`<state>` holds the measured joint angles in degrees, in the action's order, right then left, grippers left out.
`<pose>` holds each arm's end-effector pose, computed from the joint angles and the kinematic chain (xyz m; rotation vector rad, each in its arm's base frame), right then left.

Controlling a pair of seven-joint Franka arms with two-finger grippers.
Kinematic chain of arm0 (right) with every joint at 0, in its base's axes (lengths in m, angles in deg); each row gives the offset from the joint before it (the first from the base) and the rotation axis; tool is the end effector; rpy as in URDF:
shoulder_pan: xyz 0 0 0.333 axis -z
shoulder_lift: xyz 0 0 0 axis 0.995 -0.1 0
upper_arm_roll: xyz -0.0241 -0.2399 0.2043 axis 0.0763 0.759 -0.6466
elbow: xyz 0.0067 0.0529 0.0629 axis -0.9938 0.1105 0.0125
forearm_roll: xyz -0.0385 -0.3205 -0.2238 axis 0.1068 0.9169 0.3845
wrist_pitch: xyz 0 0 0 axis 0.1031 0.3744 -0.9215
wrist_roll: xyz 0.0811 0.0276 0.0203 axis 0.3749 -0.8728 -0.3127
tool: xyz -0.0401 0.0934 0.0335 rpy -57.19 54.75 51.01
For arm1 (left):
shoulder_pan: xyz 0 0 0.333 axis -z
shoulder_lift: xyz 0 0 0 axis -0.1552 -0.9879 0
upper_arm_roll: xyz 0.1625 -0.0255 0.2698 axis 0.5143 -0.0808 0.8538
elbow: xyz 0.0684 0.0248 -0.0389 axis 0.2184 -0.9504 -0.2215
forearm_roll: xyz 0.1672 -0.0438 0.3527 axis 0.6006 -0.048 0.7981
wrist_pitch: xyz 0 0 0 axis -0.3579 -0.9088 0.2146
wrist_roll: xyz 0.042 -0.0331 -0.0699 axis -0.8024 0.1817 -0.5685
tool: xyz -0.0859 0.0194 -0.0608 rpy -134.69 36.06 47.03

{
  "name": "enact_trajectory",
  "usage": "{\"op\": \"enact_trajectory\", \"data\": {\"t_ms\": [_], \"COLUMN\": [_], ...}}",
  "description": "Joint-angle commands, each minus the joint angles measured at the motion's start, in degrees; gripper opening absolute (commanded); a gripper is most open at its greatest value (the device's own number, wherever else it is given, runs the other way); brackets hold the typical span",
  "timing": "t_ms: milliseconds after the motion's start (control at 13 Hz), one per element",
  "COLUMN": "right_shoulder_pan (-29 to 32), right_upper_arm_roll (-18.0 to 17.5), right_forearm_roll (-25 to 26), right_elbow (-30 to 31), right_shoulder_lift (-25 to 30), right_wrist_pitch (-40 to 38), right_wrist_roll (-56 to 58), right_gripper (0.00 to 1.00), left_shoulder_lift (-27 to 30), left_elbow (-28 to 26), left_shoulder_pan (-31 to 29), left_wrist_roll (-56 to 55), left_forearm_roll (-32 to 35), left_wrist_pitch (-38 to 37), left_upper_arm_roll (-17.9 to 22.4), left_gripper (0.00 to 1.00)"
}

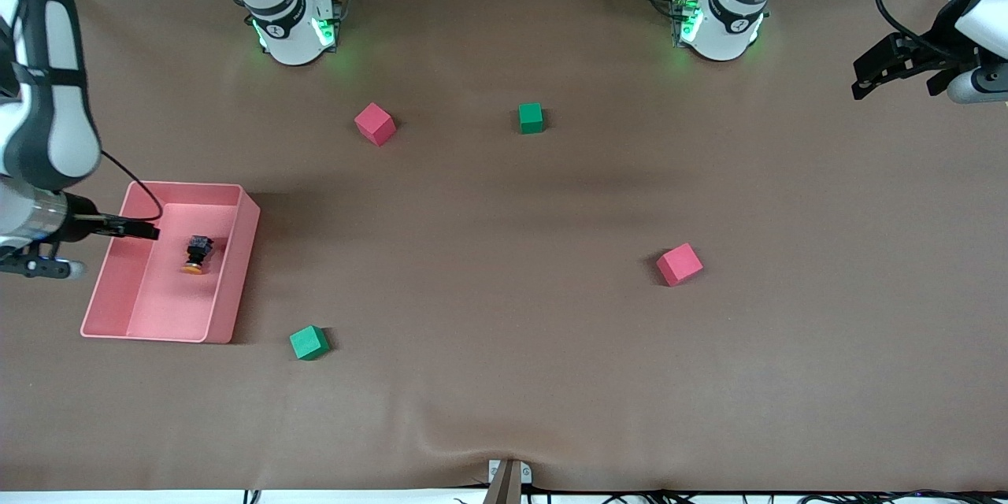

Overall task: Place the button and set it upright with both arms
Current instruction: 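Reach the right gripper into the pink tray and grasp the button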

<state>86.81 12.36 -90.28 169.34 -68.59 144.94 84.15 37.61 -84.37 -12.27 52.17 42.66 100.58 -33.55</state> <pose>0.5922 -0.1555 0.3364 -3.1039 0.1874 0.2174 0.5020 -0.0486 0.6641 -3.1149 -0.0635 0.0780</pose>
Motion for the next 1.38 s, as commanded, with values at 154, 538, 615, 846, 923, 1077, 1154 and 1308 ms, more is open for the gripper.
{"op": "enact_trajectory", "data": {"t_ms": [154, 538, 615, 846, 923, 1077, 1154, 1308], "right_shoulder_pan": [0.17, 0.17, 0.00, -0.53, -0.44, -0.44, -0.36, -0.18], "right_upper_arm_roll": [-0.03, -0.21, -0.38, -0.47, -0.47, -0.47, -0.56, -0.56], "right_forearm_roll": [-4.25, -5.04, -7.05, -8.30, -8.39, -8.39, -8.39, -8.48], "right_elbow": [1.14, 2.45, 3.33, 3.77, 3.78, 3.77, 3.78, 3.69], "right_shoulder_lift": [-5.82, -10.83, -11.27, -13.38, -13.91, -14.78, -14.96, -15.31], "right_wrist_pitch": [8.51, 15.45, 17.64, 20.12, 20.39, 21.35, 21.70, 21.80], "right_wrist_roll": [4.90, 7.01, 7.01, 7.10, 7.19, 7.19, 7.45, 8.41], "right_gripper": [1.00, 1.00, 1.00, 1.00, 1.00, 1.00, 0.94, 0.54], "left_shoulder_lift": [-0.43, -0.78, -0.87, -0.87, -0.87, -0.87, -0.87, -0.78], "left_elbow": [1.33, 1.33, 1.33, 1.33, 1.33, 1.33, 1.33, 1.25], "left_shoulder_pan": [-0.52, -0.61, -0.61, -0.61, -0.61, -0.61, -0.61, -0.61], "left_wrist_roll": [1.12, 1.12, 1.12, 1.12, 1.12, 1.12, 1.20, 1.20], "left_forearm_roll": [0.91, 1.18, 1.18, 1.18, 1.18, 1.18, 1.18, 1.18], "left_wrist_pitch": [-0.60, -0.52, -0.52, -0.43, -0.43, -0.43, -0.43, -0.43], "left_upper_arm_roll": [-0.32, -0.32, -0.33, -0.33, -0.33, -0.33, -0.24, -0.33], "left_gripper": [1.00, 1.00, 1.00, 1.00, 1.00, 1.00, 1.00, 1.00]}}
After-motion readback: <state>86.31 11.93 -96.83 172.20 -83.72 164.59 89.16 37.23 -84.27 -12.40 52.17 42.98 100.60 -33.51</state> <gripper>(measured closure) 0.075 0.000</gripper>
